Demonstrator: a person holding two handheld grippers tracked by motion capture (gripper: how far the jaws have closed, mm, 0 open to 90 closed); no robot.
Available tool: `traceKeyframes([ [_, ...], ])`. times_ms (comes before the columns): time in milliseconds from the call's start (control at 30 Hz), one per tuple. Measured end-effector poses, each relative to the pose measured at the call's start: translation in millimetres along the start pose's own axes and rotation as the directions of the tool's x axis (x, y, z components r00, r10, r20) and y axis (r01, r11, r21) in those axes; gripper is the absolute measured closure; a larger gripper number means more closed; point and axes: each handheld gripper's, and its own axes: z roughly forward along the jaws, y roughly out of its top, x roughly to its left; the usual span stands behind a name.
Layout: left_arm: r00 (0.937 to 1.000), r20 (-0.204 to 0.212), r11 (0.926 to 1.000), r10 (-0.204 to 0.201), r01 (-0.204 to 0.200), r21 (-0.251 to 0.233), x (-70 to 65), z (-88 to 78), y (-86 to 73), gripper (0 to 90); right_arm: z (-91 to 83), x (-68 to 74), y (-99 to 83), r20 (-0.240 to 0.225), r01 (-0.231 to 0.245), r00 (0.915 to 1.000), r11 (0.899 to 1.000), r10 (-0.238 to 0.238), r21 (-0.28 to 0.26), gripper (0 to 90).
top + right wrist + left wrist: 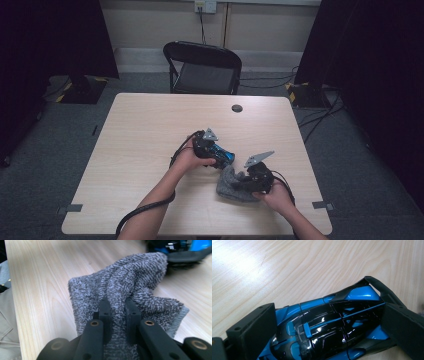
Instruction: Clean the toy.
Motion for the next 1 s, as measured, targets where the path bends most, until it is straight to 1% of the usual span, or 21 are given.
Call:
traceKeyframes([
  [33,1.0,0.0,1.0,0.0,0.0,0.0,0.0,0.0,0.0,0.0,0.0,0.0,0.0,0.0,0.0,1.0,1.0,0.0,0.0,79.7],
  [67,1.0,0.0,1.0,0.001,-0.001,0.003,0.2,-0.3,-0.1,0.0,-8.2,-3.8,-2.2,0.009,-0.013,0.9999,1.0,0.013,-0.012,79.7],
  [100,1.0,0.0,1.0,0.001,-0.001,0.003,0.3,-0.4,-0.1,0.0,-12.2,-6.1,-3.0,0.012,-0.018,0.9998,1.0,0.018,-0.018,79.7],
  [167,1.0,0.0,1.0,0.001,-0.001,0.003,0.3,-0.5,-0.1,0.0,-15.2,-8.0,-3.5,0.019,-0.022,0.9996,1.0,0.022,-0.022,79.7],
  [233,1.0,-0.003,1.0,-0.001,0.001,0.002,0.0,-0.4,-0.1,0.0,-28.2,-17.7,-4.1,0.045,-0.046,0.9978,0.997,0.048,-0.059,79.5],
  [267,1.0,-0.003,1.0,-0.001,0.001,0.002,0.0,-0.4,-0.1,0.0,-28.2,-17.7,-4.1,0.045,-0.046,0.9978,0.997,0.048,-0.059,79.5],
  [300,1.0,-0.003,1.0,-0.001,0.001,0.003,0.0,-0.5,-0.2,0.0,-35.5,-25.1,-3.2,0.062,-0.063,0.9957,0.995,0.068,-0.08,79.6],
  [333,1.0,-0.003,1.0,0.0,0.0,0.005,0.0,-0.6,-0.1,0.0,-35.5,-25.1,-3.2,0.062,-0.063,0.9957,0.995,0.068,-0.08,79.6],
  [367,1.0,-0.004,1.0,-0.001,0.001,0.004,0.0,-0.3,0.2,0.0,-41.8,-33.3,-2.5,0.084,-0.082,0.9923,0.991,0.091,-0.104,79.5],
  [400,1.0,-0.004,1.0,-0.001,0.001,0.004,0.0,-0.3,0.2,0.0,-41.8,-33.3,-2.5,0.084,-0.082,0.9923,0.991,0.091,-0.104,79.5],
  [433,1.0,-0.003,1.0,0.0,0.0,0.005,0.1,-0.2,0.5,0.0,-45.4,-42.6,-1.8,0.124,-0.093,0.9865,0.989,0.107,-0.112,79.6],
  [467,1.0,-0.003,1.0,-0.001,0.001,0.003,0.0,0.0,0.5,0.0,-45.4,-42.6,-1.8,0.124,-0.093,0.9865,0.989,0.107,-0.112,79.6],
  [500,1.0,-0.004,1.0,-0.002,0.002,0.004,0.0,0.0,0.5,0.0,-46.0,-47.3,-1.2,0.144,-0.103,0.9825,0.989,0.118,-0.11,79.6],
  [533,1.0,-0.004,1.0,-0.001,0.001,0.004,0.0,0.0,0.5,0.0,-44.9,-56.1,0.4,0.173,-0.119,0.9753,0.987,0.137,-0.109,79.6],
  [567,1.0,-0.004,1.0,-0.001,0.001,0.005,0.0,0.0,0.6,0.0,-44.9,-56.1,0.4,0.173,-0.119,0.9753,0.987,0.137,-0.109,79.6],
  [667,1.0,-0.003,1.0,-0.001,0.001,0.006,0.0,-0.1,0.6,0.0,-39.1,-67.1,3.4,0.2,-0.139,0.9669,0.985,0.158,-0.105,79.6],
  [767,1.0,-0.003,1.0,-0.001,0.001,0.005,0.3,-0.2,0.4,0.0,-31.3,-73.5,6.9,0.219,-0.157,0.96,0.983,0.175,-0.097,79.6],
  [800,1.0,-0.003,1.0,-0.001,0.001,0.006,0.2,-0.1,0.5,0.0,-25.7,-77.8,8.6,0.224,-0.164,0.9579,0.983,0.179,-0.087,79.6],
  [900,1.0,-0.004,1.0,-0.003,0.003,0.008,-0.2,0.1,1.1,0.0,-21.3,-81.9,9.5,0.227,-0.171,0.9562,0.982,0.185,-0.081,79.6],
  [967,1.0,-0.003,1.0,-0.002,0.003,0.007,-0.2,0.0,0.7,0.0,-17.1,-84.1,10.4,0.216,-0.176,0.9579,0.981,0.189,-0.075,79.6],
  [1000,1.0,-0.004,1.0,-0.001,0.001,0.006,-0.1,-0.1,0.6,0.0,-12.4,-82.8,11.6,0.205,-0.169,0.9628,0.984,0.176,-0.054,79.6],
])
